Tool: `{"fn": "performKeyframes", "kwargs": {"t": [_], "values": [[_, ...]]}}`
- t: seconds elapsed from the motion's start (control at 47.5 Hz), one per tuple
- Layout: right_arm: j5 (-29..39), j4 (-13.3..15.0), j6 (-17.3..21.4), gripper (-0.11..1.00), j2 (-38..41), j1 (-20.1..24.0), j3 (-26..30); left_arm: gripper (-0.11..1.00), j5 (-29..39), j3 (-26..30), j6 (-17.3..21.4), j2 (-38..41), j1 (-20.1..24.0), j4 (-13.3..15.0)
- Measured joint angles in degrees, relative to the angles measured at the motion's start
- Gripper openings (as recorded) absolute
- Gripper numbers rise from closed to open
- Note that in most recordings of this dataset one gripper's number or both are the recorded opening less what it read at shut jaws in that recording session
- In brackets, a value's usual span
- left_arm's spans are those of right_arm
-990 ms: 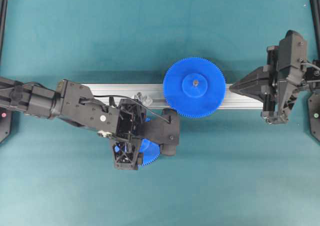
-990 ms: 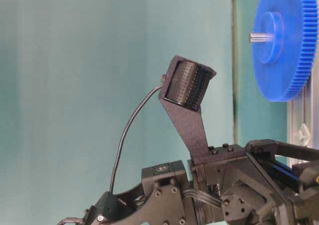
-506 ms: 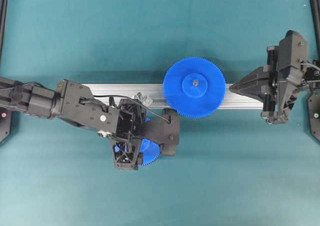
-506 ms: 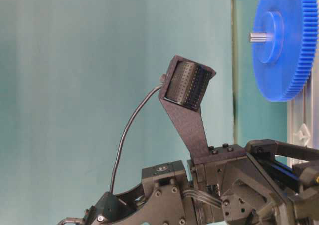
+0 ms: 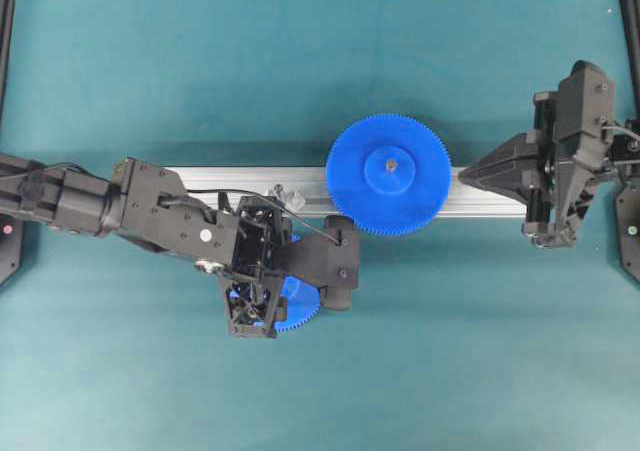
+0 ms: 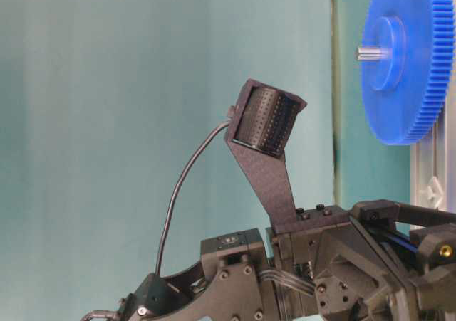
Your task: Insert the small gear onto the shaft.
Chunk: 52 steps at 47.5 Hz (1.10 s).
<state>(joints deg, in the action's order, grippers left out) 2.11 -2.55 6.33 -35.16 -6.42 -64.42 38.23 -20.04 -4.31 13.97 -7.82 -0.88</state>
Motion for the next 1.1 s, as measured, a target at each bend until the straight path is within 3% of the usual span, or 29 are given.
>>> {"fn": "performKeyframes", "kwargs": {"t": [0.78,1.096], "values": [[0.0,0.1,0.0,0.04,0.0,0.1,0.0,0.69,0.2,0.2,0.4,-0.1,0.0,-0.1],[0.0,0.0,0.0,0.04,0.1,0.0,0.0,0.69,3.8,2.9,0.7,-2.5,-0.1,0.0]]}}
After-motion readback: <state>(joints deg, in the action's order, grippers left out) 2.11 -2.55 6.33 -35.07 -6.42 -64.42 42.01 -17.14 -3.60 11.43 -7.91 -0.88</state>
